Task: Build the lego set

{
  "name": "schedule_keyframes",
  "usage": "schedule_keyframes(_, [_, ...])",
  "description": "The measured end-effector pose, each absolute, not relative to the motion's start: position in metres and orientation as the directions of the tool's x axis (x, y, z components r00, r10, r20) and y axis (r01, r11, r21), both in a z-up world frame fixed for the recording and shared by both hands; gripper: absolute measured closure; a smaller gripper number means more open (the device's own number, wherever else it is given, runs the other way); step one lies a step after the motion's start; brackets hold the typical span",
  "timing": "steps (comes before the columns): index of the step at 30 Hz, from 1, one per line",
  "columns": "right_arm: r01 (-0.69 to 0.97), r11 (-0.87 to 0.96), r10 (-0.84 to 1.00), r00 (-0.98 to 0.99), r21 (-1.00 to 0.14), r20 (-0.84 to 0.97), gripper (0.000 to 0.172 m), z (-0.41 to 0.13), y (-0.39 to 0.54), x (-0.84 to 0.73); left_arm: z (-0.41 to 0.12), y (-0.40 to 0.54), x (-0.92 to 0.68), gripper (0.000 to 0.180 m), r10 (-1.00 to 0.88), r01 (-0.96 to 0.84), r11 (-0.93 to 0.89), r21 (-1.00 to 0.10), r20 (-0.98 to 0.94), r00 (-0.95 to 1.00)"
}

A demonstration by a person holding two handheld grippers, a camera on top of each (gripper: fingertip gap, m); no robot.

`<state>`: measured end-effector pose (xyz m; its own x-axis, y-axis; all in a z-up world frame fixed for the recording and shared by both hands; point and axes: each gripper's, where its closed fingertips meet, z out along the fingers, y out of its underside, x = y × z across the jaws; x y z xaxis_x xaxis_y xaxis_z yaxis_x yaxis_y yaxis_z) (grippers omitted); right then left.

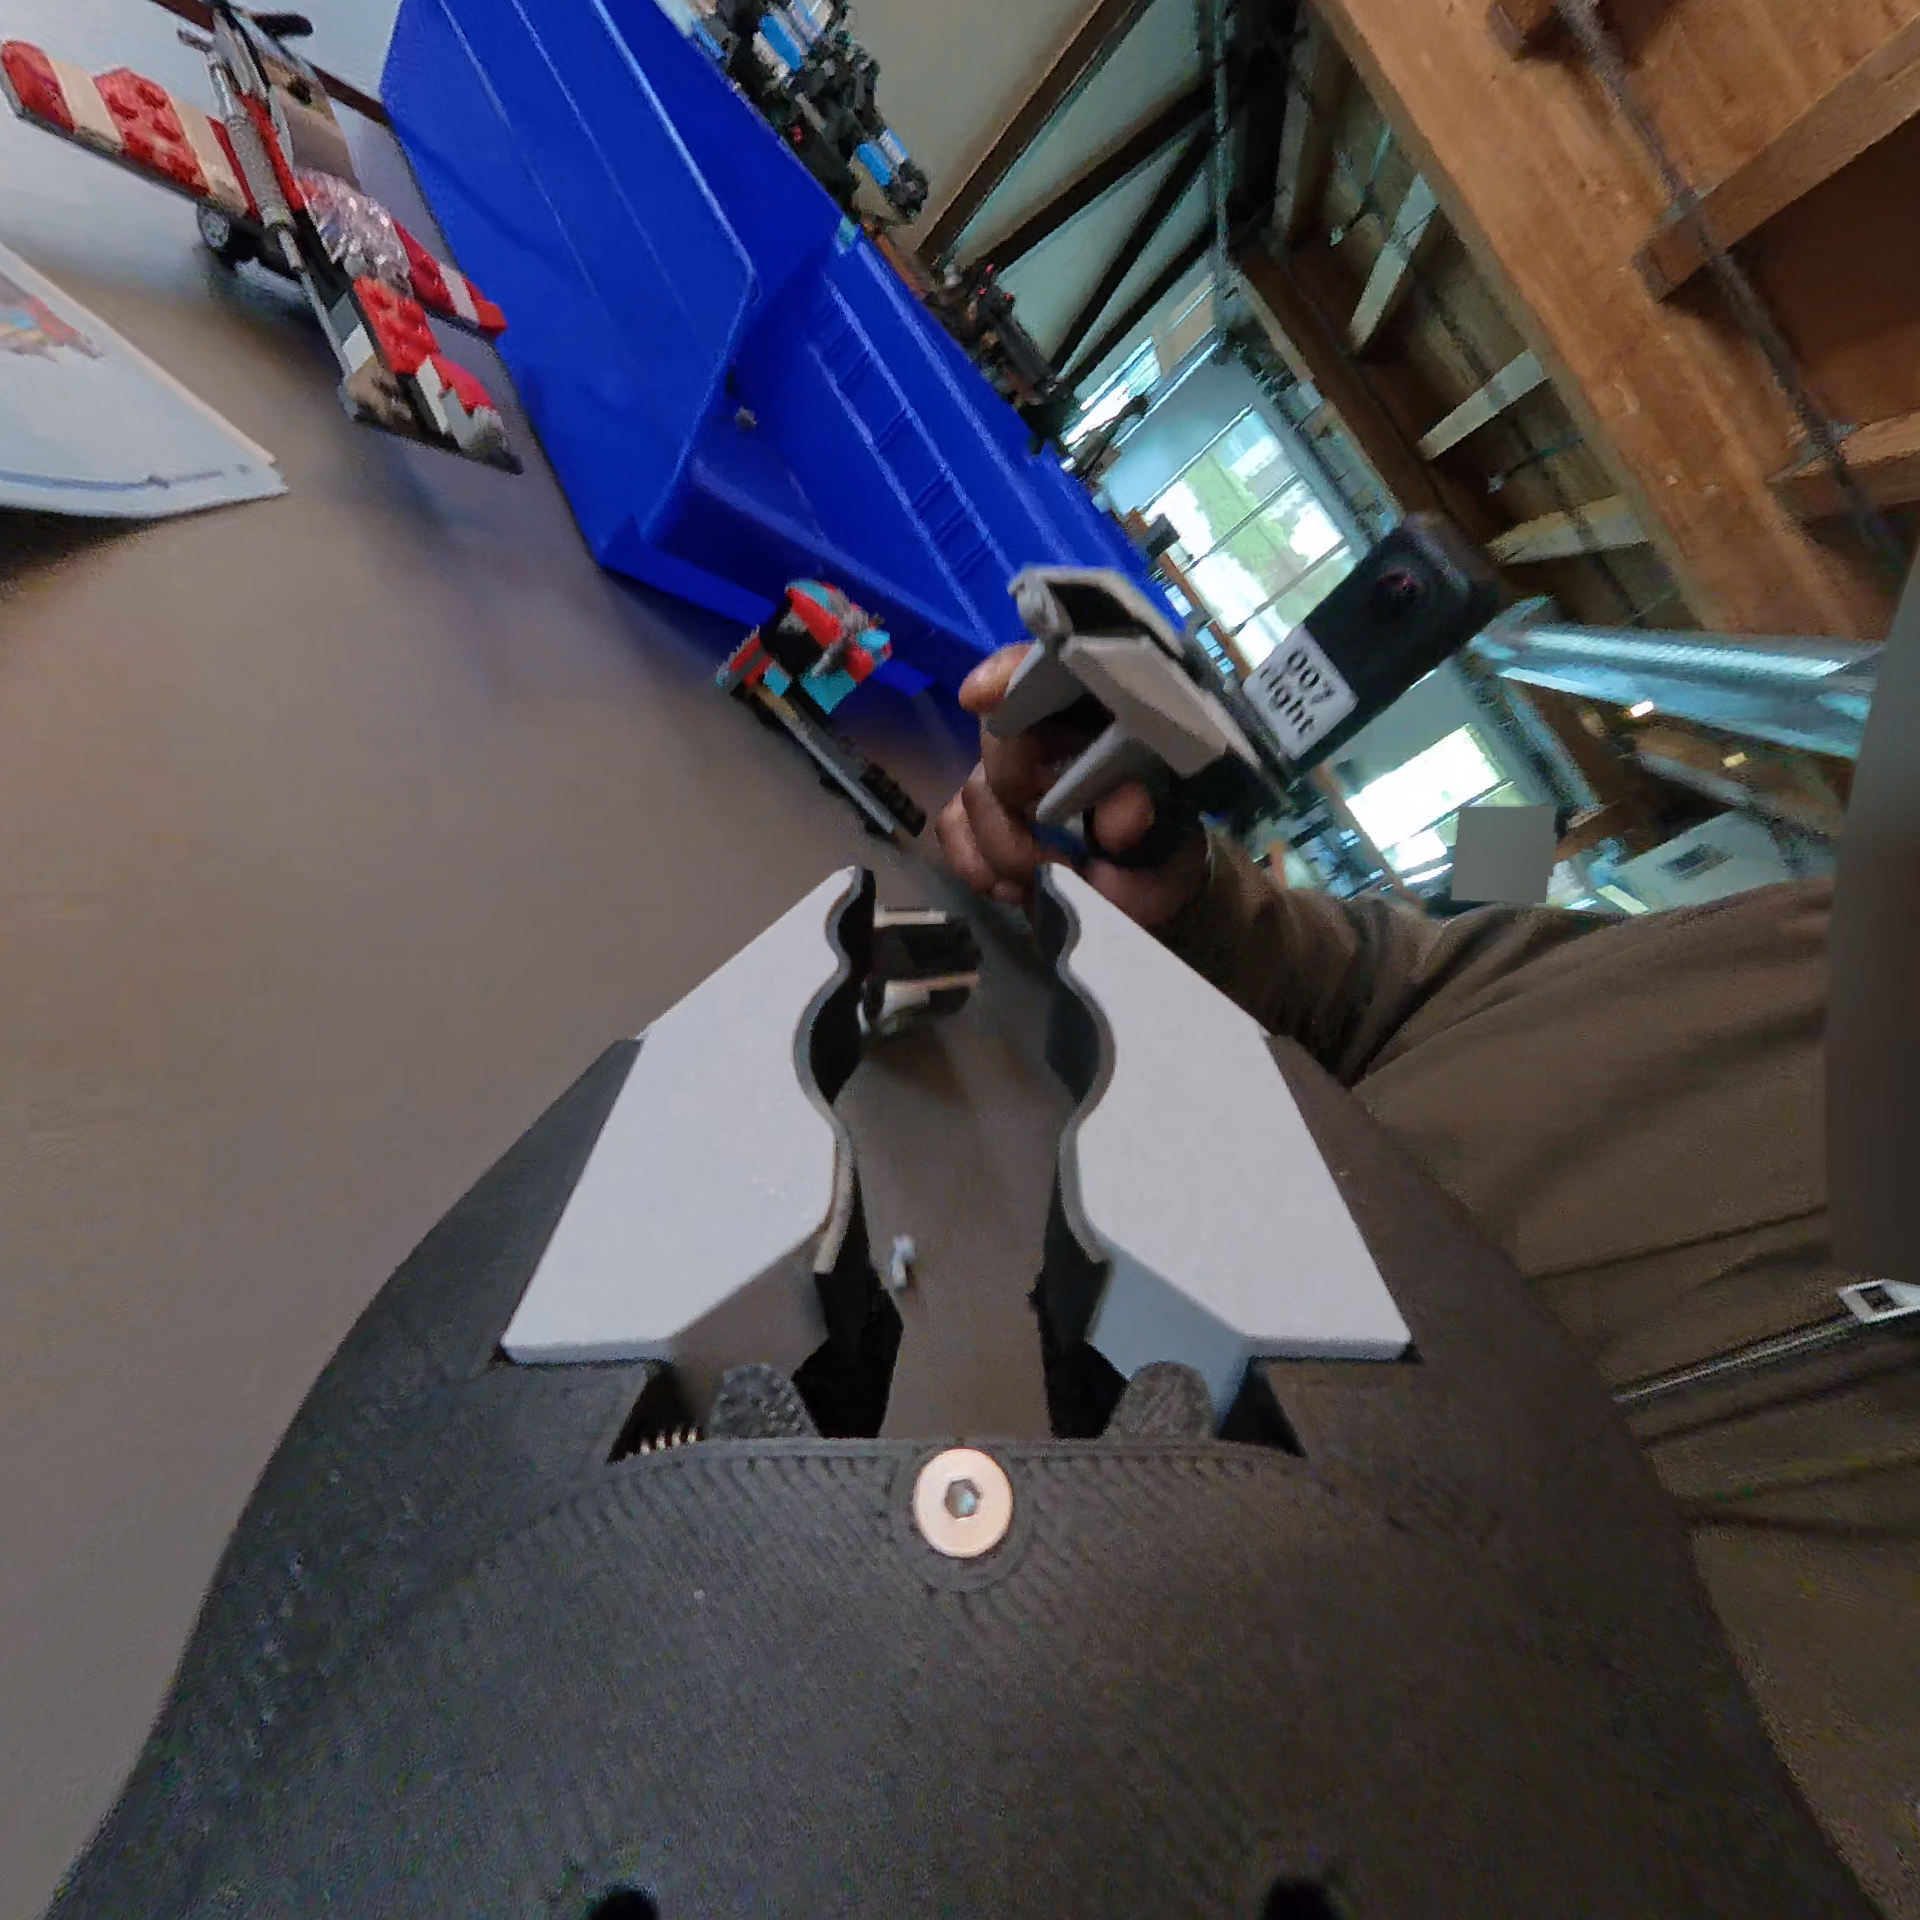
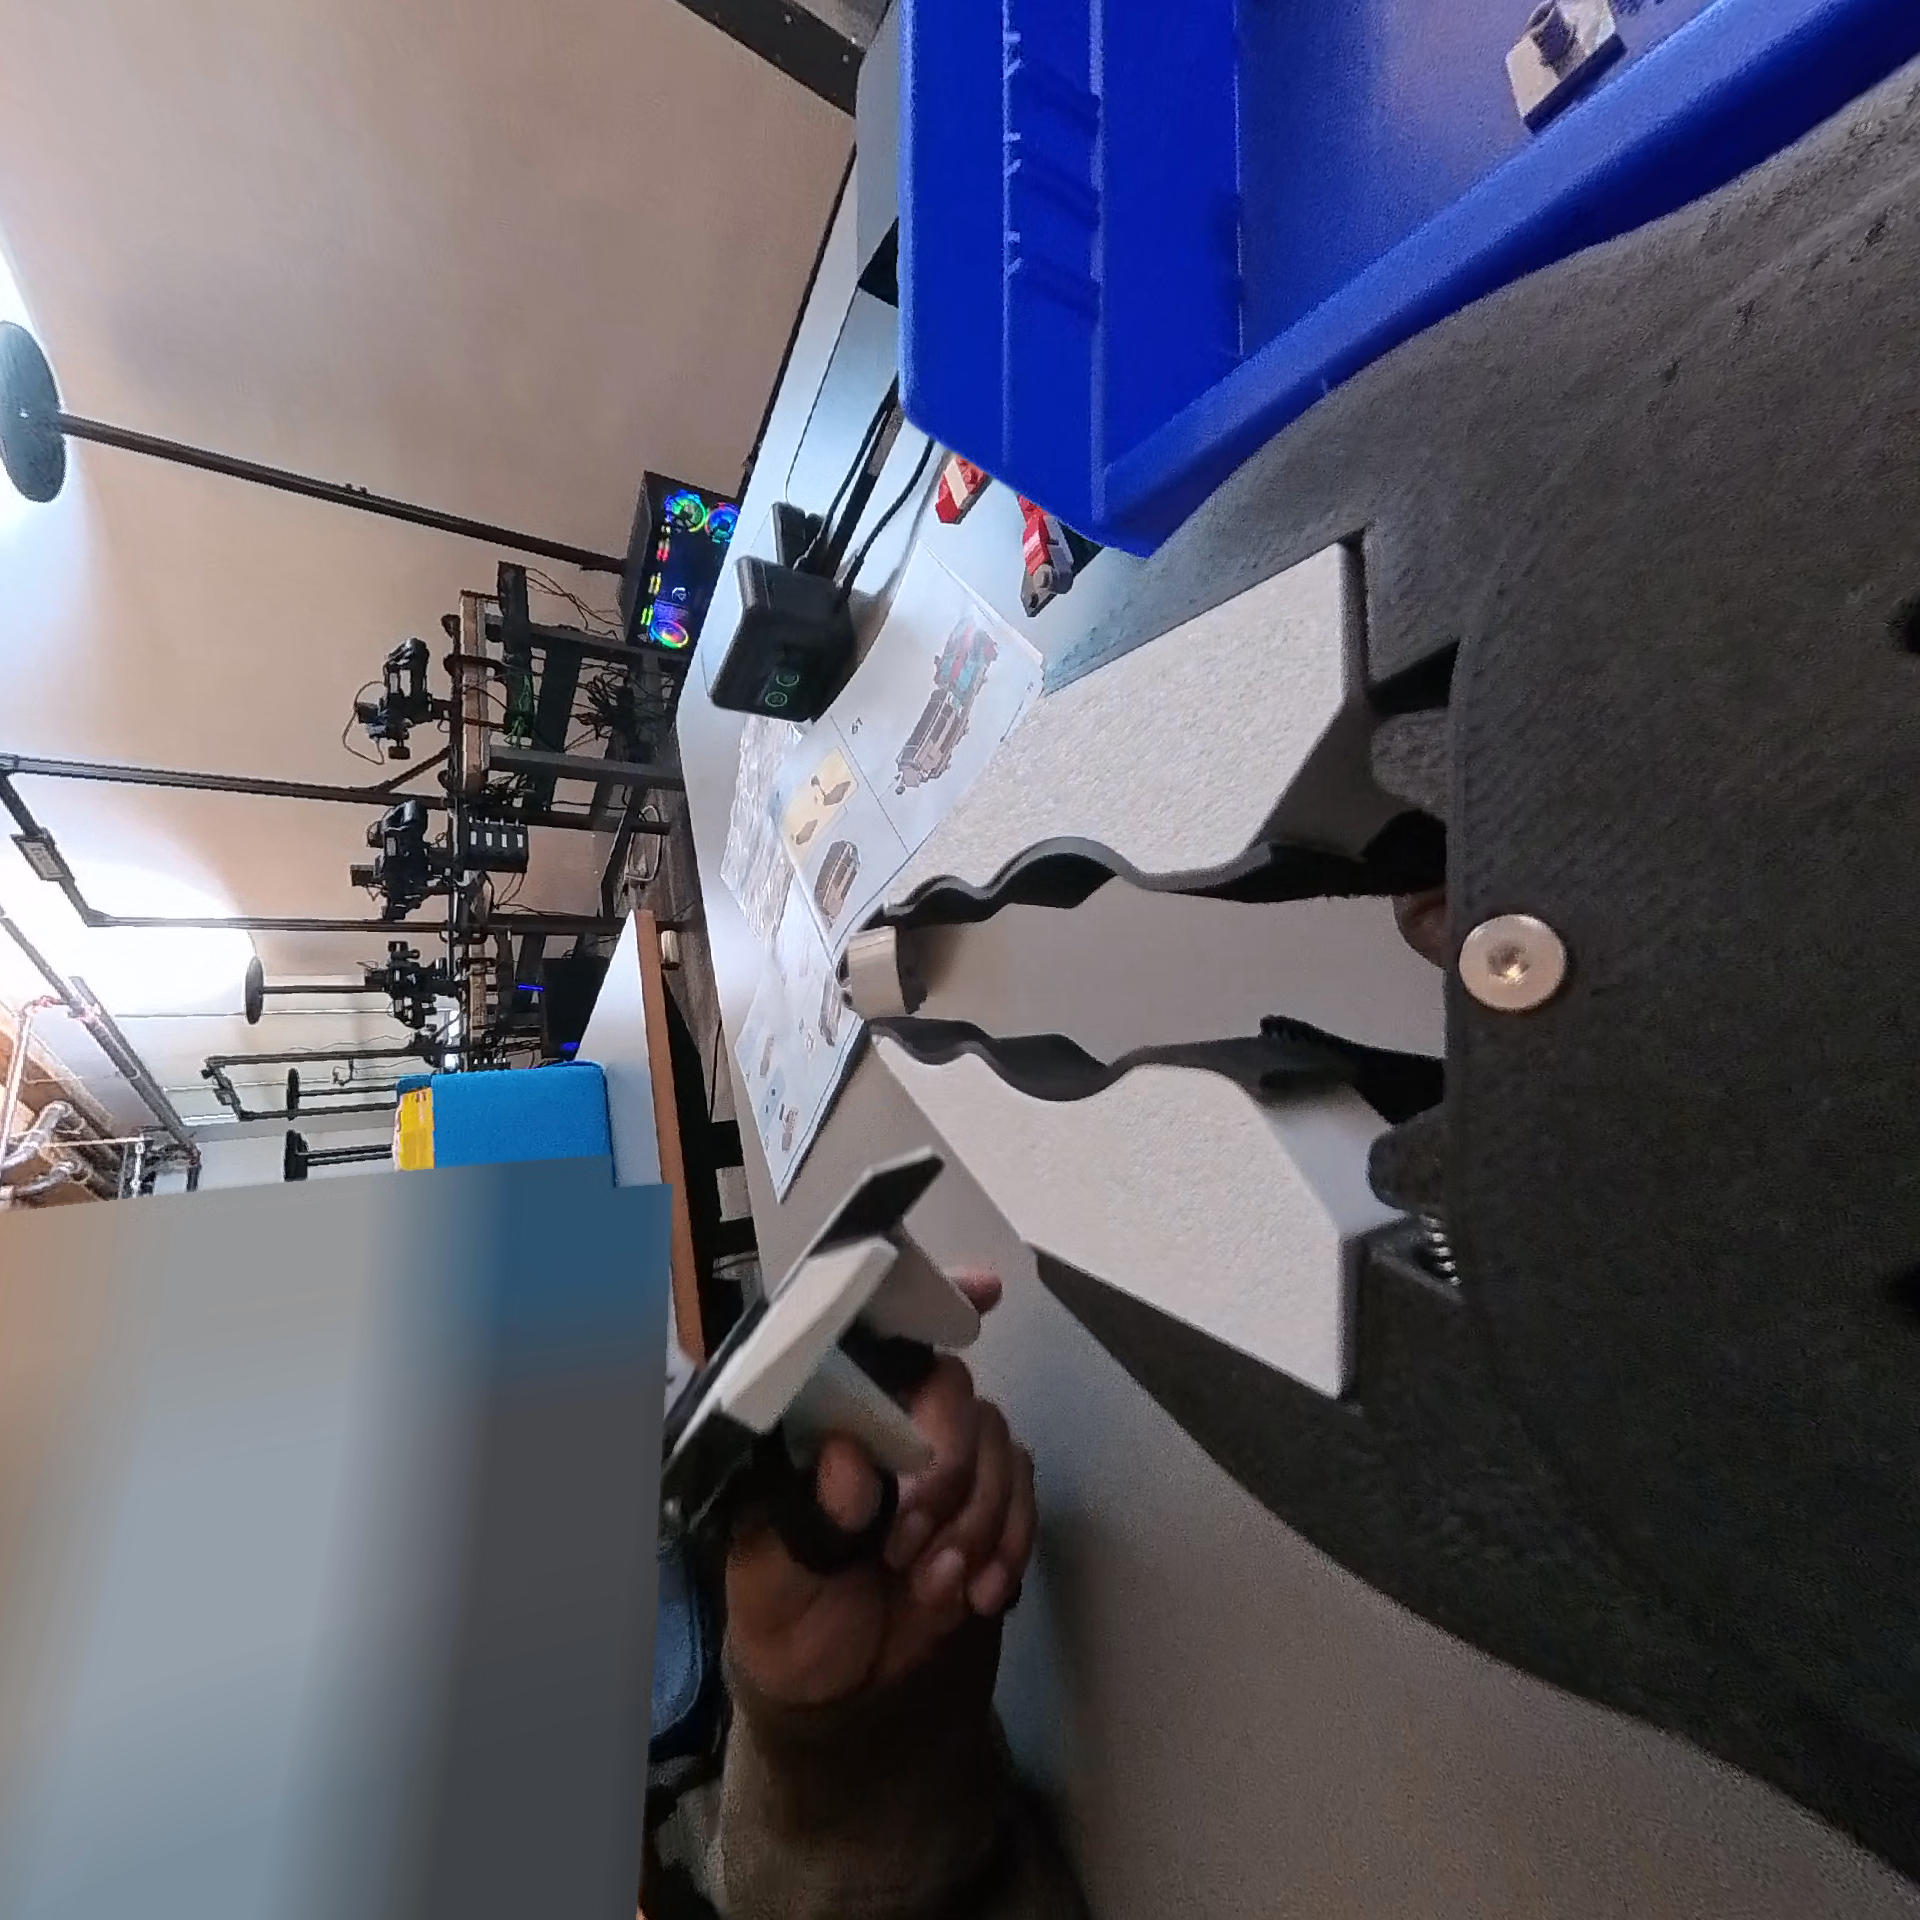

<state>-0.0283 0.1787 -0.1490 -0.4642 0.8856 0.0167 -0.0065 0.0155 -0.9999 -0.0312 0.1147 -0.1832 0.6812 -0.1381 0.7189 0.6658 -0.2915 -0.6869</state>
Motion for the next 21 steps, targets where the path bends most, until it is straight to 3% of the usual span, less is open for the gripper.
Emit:
schedule_keyframes(5, [-0.012,0.040,0.882,-0.469,-0.999,0.041,0.153,-0.149,0.174,-0.027,-0.216,0.087,0.007,0.155,-0.021,0.452,-0.476,-0.755,0.523,0.852])
schedule_keyframes(10, [-0.013,0.048,0.879,-0.473,-0.999,0.049,0.153,-0.149,0.171,-0.026,-0.241,0.075,0.033,0.161,-0.023,0.252,-0.626,-0.737,0.341,0.940])
schedule_keyframes(21, [-0.023,0.056,0.878,-0.474,-0.998,0.060,0.154,-0.146,0.169,-0.024,-0.266,0.074,0.028,0.167,0.009,0.122,-0.725,-0.678,0.168,0.986])
